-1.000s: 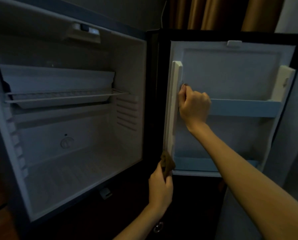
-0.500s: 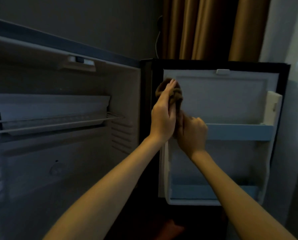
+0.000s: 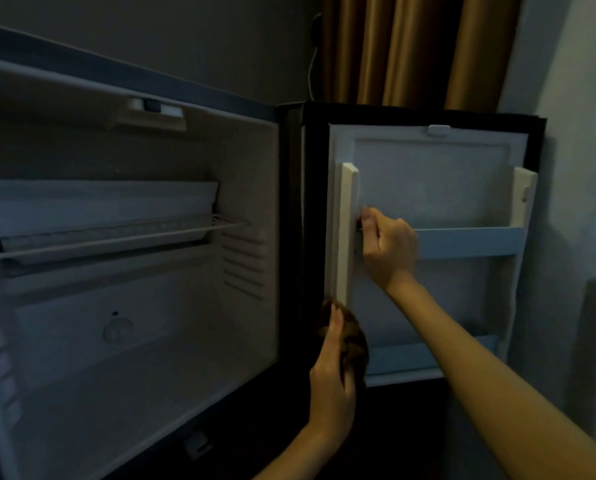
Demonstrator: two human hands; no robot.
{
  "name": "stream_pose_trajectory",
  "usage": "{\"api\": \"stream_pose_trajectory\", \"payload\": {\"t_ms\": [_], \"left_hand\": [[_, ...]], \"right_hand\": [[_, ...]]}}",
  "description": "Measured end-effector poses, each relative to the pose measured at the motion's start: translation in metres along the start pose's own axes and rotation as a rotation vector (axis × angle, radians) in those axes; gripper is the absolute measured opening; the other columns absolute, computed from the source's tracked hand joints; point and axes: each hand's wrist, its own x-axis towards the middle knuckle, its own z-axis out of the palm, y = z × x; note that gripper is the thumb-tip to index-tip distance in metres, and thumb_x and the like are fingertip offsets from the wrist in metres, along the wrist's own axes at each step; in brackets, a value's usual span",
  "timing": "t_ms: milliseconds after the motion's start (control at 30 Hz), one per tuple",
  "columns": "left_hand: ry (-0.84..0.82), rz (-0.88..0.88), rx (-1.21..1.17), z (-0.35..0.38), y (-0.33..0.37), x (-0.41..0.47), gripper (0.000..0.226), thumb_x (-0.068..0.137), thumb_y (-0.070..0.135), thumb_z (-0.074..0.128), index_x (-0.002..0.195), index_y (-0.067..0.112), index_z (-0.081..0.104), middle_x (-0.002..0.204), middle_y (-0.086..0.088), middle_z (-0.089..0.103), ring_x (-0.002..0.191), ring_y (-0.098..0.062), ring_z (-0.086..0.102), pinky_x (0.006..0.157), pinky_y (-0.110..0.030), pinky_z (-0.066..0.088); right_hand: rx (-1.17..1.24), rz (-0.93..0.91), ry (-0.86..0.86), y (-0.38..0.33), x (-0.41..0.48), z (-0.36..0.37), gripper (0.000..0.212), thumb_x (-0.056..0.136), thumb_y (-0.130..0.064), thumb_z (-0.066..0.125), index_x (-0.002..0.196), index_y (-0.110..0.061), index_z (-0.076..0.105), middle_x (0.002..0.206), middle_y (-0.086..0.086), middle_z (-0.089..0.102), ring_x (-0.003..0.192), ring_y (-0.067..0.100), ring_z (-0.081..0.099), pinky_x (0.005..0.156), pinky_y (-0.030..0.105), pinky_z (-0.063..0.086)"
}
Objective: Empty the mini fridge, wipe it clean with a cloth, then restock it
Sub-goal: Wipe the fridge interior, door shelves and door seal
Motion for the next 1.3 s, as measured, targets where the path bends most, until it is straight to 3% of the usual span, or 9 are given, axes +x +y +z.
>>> {"api": "stream_pose_trajectory", "payload": {"t_ms": [133, 267, 367, 467, 600, 733, 1067, 1167, 1300], "left_hand": [[-0.036, -0.039, -0.001, 0.001, 0.003, 0.005, 0.074, 0.095, 0.001, 0.038, 0.151, 0.043, 0.012, 0.154, 0.011, 0.034, 0.137, -0.008, 0.039, 0.112, -0.028, 0.034], [0.022, 0.072, -0.075, -0.001, 0.043, 0.087, 0.065, 0.093, 0.006, 0.036, 0.152, 0.021, 0.016, 0.153, -0.008, 0.036, 0.137, -0.021, 0.041, 0.111, -0.032, 0.036], [0.081, 0.151, -0.127, -0.01, 0.081, 0.155, 0.062, 0.09, 0.0, 0.039, 0.149, 0.003, 0.025, 0.153, -0.013, 0.031, 0.141, -0.019, 0.03, 0.117, -0.025, 0.025], [0.046, 0.211, -0.13, -0.019, 0.091, 0.192, 0.057, 0.093, 0.002, 0.038, 0.149, 0.0, 0.026, 0.153, -0.017, 0.031, 0.144, -0.021, 0.025, 0.119, -0.032, 0.023], [0.122, 0.191, -0.173, -0.02, 0.081, 0.162, 0.055, 0.094, 0.002, 0.038, 0.148, 0.003, 0.03, 0.149, 0.007, 0.035, 0.137, 0.005, 0.032, 0.113, -0.019, 0.028], [0.128, 0.002, -0.082, -0.009, 0.038, 0.055, 0.063, 0.087, 0.012, 0.037, 0.149, 0.018, 0.032, 0.141, 0.017, 0.046, 0.124, 0.016, 0.042, 0.099, -0.007, 0.033], [-0.029, -0.648, 0.009, -0.004, 0.023, -0.047, 0.055, 0.098, 0.001, 0.044, 0.147, 0.024, 0.034, 0.13, 0.014, 0.052, 0.12, -0.002, 0.049, 0.103, -0.013, 0.032], [-0.169, -0.799, -0.015, -0.021, 0.021, -0.048, 0.029, 0.094, 0.001, 0.049, 0.112, 0.015, 0.067, 0.101, 0.002, 0.068, 0.103, -0.016, 0.063, 0.087, -0.022, 0.047], [-0.14, -0.947, -0.202, -0.067, 0.026, -0.019, 0.018, 0.092, -0.002, 0.052, 0.088, 0.005, 0.068, 0.083, -0.012, 0.069, 0.077, -0.023, 0.065, 0.073, -0.033, 0.05]], "right_hand": [[0.071, 0.029, -0.057, 0.001, 0.003, -0.003, 0.042, 0.096, -0.04, 0.023, 0.061, -0.021, 0.036, 0.046, -0.012, 0.029, 0.045, 0.029, 0.04, 0.053, 0.028, 0.017], [0.069, 0.052, -0.113, 0.006, 0.006, -0.008, 0.046, 0.097, -0.04, 0.028, 0.059, -0.02, 0.043, 0.048, 0.003, 0.046, 0.048, 0.028, 0.045, 0.05, 0.031, 0.017], [0.045, 0.072, -0.257, 0.011, 0.015, -0.017, 0.052, 0.093, -0.037, 0.029, 0.065, -0.005, 0.058, 0.063, 0.018, 0.061, 0.058, 0.035, 0.052, 0.052, 0.038, 0.026], [0.129, 0.146, -0.52, 0.015, 0.036, -0.035, 0.042, 0.087, -0.039, 0.027, 0.052, -0.017, 0.037, 0.053, 0.006, 0.043, 0.053, 0.023, 0.038, 0.057, 0.04, 0.024], [0.385, 0.218, -0.719, 0.013, 0.049, -0.046, 0.038, 0.095, -0.03, 0.036, 0.059, -0.023, 0.046, 0.062, 0.002, 0.047, 0.057, 0.006, 0.042, 0.066, 0.031, 0.034], [0.399, 0.217, -0.775, 0.017, 0.043, -0.043, 0.049, 0.093, -0.036, 0.03, 0.094, -0.018, 0.075, 0.109, 0.005, 0.072, 0.101, 0.012, 0.065, 0.097, 0.034, 0.047], [0.302, 0.261, -0.733, 0.009, 0.043, -0.046, 0.044, 0.084, -0.04, 0.031, 0.077, -0.037, 0.074, 0.108, 0.01, 0.072, 0.097, 0.023, 0.064, 0.094, 0.051, 0.046], [0.281, 0.252, -0.763, 0.006, 0.043, -0.049, 0.043, 0.088, -0.04, 0.03, 0.086, -0.035, 0.073, 0.113, 0.011, 0.07, 0.101, 0.022, 0.063, 0.096, 0.048, 0.046], [0.173, 0.108, -0.613, -0.011, 0.026, -0.058, 0.037, 0.103, -0.026, 0.038, 0.112, -0.012, 0.071, 0.115, 0.016, 0.067, 0.106, 0.029, 0.061, 0.087, 0.028, 0.042]]}}
